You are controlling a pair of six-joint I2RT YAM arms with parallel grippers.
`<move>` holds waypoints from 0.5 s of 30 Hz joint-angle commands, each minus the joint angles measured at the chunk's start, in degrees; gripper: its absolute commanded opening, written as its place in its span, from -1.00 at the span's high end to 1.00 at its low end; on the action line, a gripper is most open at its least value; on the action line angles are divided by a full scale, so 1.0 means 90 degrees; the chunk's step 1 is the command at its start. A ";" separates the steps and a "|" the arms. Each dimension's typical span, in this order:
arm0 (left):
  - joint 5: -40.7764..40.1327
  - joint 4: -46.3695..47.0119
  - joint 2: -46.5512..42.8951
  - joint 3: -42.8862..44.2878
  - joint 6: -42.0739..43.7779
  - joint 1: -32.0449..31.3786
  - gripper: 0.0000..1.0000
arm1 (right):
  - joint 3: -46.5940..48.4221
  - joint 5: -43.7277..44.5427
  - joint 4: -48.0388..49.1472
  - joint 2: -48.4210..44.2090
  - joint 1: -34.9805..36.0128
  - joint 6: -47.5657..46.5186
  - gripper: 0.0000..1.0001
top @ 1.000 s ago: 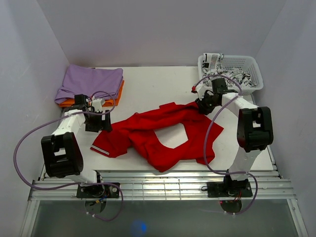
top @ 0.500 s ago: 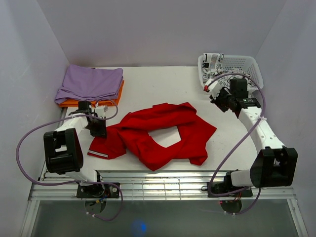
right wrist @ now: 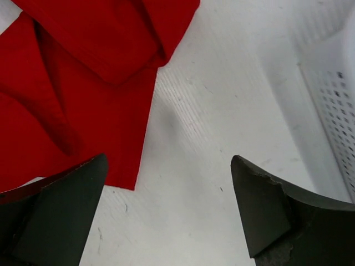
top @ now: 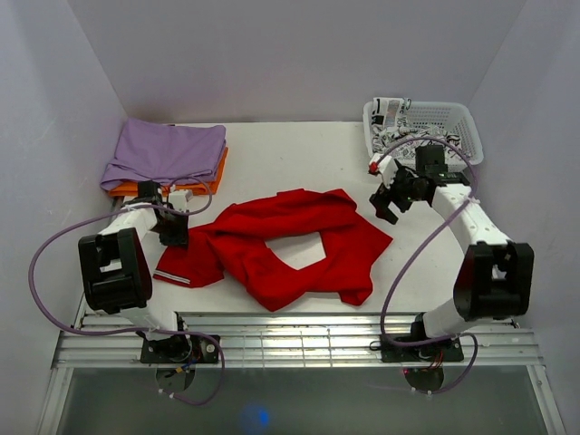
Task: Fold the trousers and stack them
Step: Flatten the trousers out
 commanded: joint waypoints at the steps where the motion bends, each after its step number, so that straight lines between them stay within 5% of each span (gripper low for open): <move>1: -0.0567 -0.0006 -0.0130 0.0001 0.0345 0.0329 1.00 | 0.0408 -0.0881 0.0618 0.0794 0.0198 0.0105 -0.96; 8: -0.0499 -0.0241 -0.0052 0.0264 0.0316 0.0349 1.00 | 0.0008 -0.1214 0.2511 0.1587 0.0696 0.1168 -1.00; 15: -0.0547 -0.0309 0.0026 0.0333 0.0258 0.0340 1.00 | 0.0474 -0.0989 0.3422 0.2563 0.0834 0.2175 -0.51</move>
